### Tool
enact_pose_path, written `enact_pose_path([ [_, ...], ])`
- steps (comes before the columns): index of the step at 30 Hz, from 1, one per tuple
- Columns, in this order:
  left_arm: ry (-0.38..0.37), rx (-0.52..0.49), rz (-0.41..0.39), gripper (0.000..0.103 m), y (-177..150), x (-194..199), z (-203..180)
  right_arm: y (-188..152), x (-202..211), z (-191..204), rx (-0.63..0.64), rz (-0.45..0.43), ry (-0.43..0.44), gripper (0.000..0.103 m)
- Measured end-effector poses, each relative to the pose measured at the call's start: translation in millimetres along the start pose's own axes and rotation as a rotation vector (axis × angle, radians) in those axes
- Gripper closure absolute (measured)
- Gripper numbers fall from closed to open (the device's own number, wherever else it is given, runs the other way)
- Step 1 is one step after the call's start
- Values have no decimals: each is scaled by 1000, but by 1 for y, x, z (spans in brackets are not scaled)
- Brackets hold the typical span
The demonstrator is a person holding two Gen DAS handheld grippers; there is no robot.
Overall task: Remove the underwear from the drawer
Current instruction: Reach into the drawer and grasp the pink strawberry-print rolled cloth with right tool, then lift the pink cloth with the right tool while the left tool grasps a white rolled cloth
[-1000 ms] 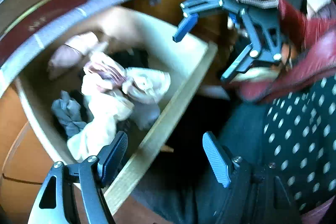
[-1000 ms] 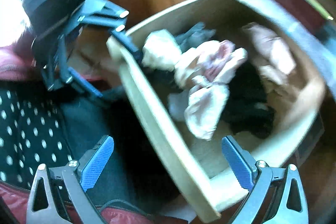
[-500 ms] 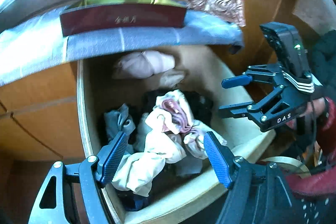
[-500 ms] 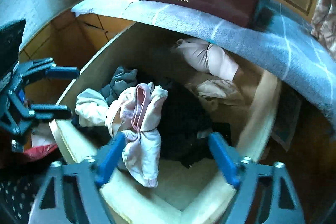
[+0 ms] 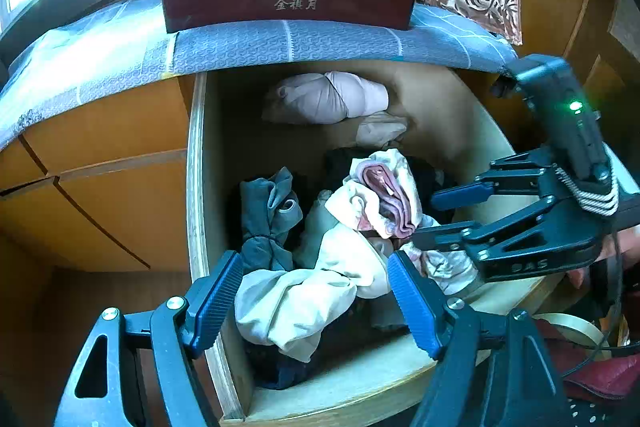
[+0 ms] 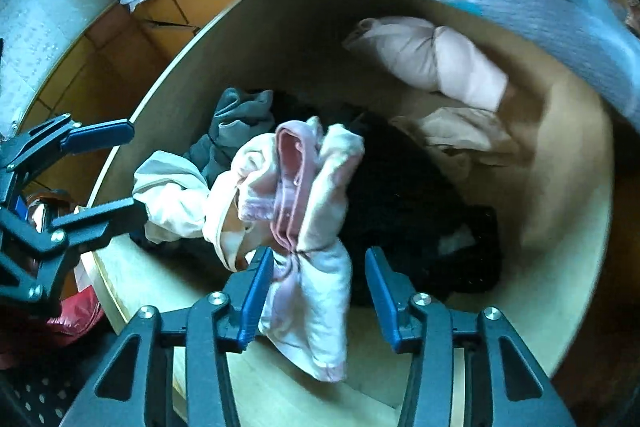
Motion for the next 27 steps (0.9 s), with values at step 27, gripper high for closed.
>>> enact_pose_path([
  [27,6,23,55,27,2,-27,-4,-26,11,-49,-192,-42,-56,69],
])
Point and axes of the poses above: each gripper's, at about its wrist camera, not at the fingertips, and x roughly against the way its jaws point, z to its left, y to its top, the point moved 4 cm from there along -x, roughly the way its jaws point, and after that the axes turned 7 degrees about -y, right-handed, at the moved point
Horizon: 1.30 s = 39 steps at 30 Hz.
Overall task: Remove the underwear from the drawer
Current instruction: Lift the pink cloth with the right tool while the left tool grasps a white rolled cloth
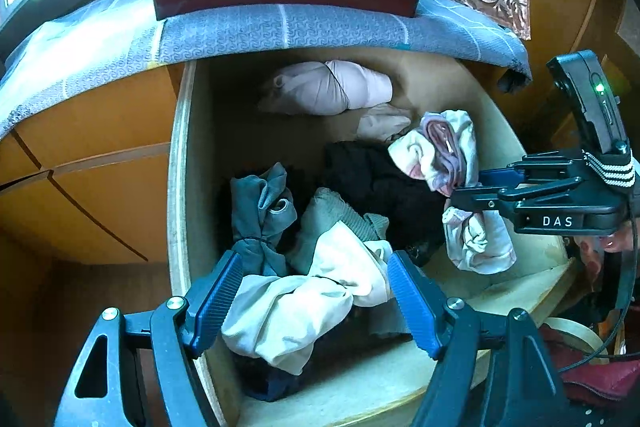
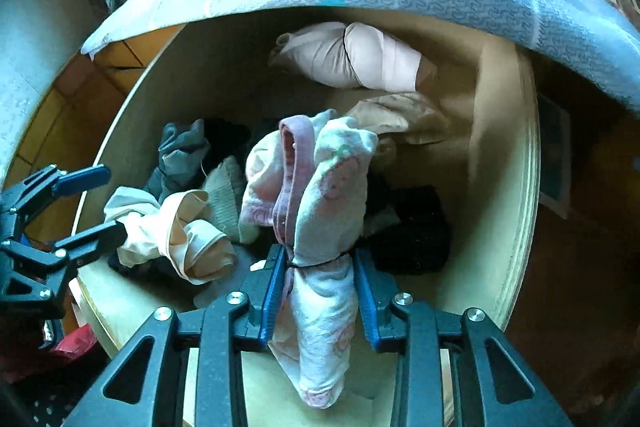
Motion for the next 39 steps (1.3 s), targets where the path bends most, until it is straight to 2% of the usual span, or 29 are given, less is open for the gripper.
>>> enact_pose_path([
  [3,17,-27,41,27,0,-8,-4,4,-5,3,2,7,-27,68],
  [8,-3,-101,104,27,-4,-18,-18,13,-12,9,14,4,-44,67],
  [16,24,-201,193,27,-5,-36,-26,14,-22,10,-6,19,-21,63],
  [21,6,-231,245,29,-10,-48,-26,19,-32,8,-10,37,8,63],
  [33,-29,-339,347,38,-8,-74,-30,25,-8,-6,-68,-48,65,66],
  [39,-49,-345,385,40,-4,-89,-31,34,10,-7,-82,-97,100,66],
])
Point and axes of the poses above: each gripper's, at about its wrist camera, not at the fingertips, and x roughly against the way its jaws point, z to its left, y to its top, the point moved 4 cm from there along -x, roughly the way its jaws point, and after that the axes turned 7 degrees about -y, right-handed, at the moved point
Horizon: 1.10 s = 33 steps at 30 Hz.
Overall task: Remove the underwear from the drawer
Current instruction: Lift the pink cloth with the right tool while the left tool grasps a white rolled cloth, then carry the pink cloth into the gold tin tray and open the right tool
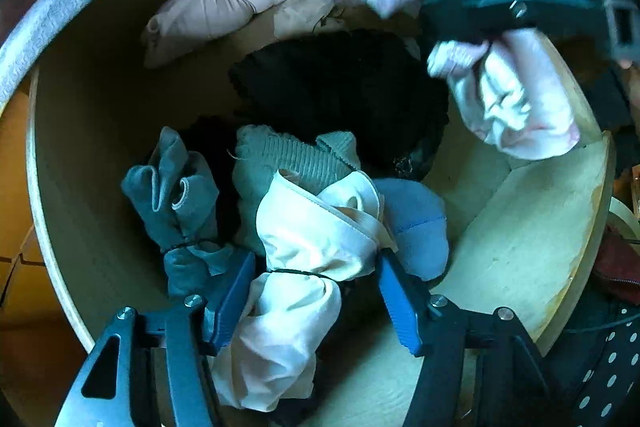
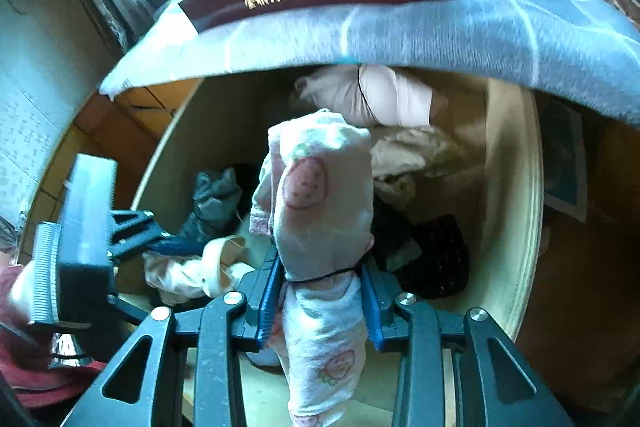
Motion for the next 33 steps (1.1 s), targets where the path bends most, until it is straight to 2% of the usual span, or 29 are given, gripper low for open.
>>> enact_pose_path([
  [7,13,17,-21,41,2,-4,3,12,21,-6,-37,-40,19,66],
  [15,-12,3,31,42,-3,-13,4,50,87,-40,-121,-122,56,66],
  [18,-20,-11,49,42,0,-17,6,82,114,-55,-128,-160,28,66],
  [22,-26,-14,63,43,3,-21,8,134,130,-70,-157,-205,-3,66],
  [25,-27,-13,70,43,3,-25,11,185,137,-82,-173,-250,-44,66],
  [29,-22,-9,79,43,3,-27,11,242,119,-87,-183,-244,-26,66],
  [33,-24,-5,84,43,3,-32,11,283,77,-86,-205,-173,-26,66],
])
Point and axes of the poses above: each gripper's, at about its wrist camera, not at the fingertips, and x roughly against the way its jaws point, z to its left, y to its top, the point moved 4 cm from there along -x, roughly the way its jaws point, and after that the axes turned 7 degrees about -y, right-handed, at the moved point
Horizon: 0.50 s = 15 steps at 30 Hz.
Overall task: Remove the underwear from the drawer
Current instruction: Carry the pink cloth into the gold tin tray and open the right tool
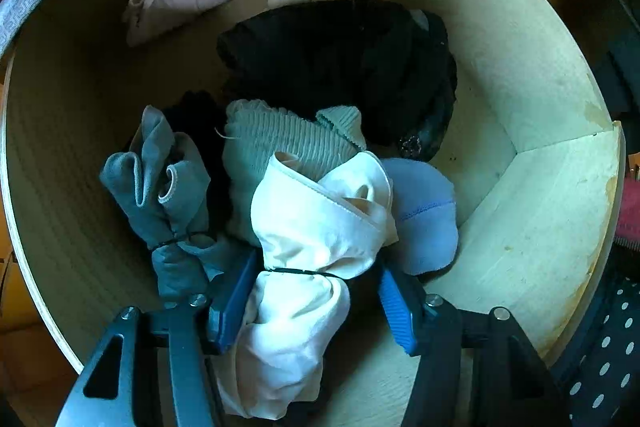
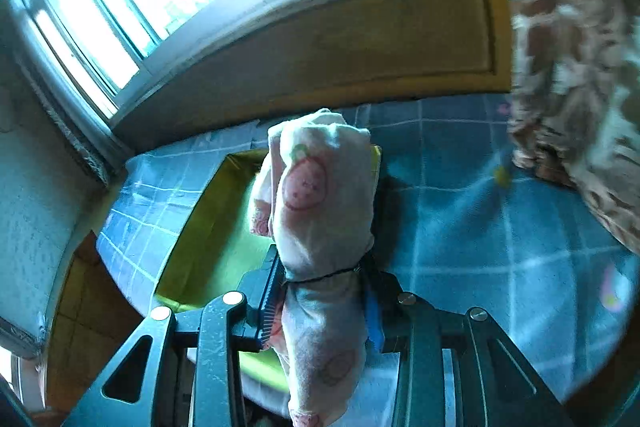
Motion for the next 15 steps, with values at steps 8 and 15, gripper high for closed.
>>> enact_pose_path([
  [8,33,23,-3,43,-1,-6,-2,26,-75,17,-30,97,-49,66],
  [15,33,17,17,43,1,-10,-4,27,-118,25,-4,160,-187,66],
])
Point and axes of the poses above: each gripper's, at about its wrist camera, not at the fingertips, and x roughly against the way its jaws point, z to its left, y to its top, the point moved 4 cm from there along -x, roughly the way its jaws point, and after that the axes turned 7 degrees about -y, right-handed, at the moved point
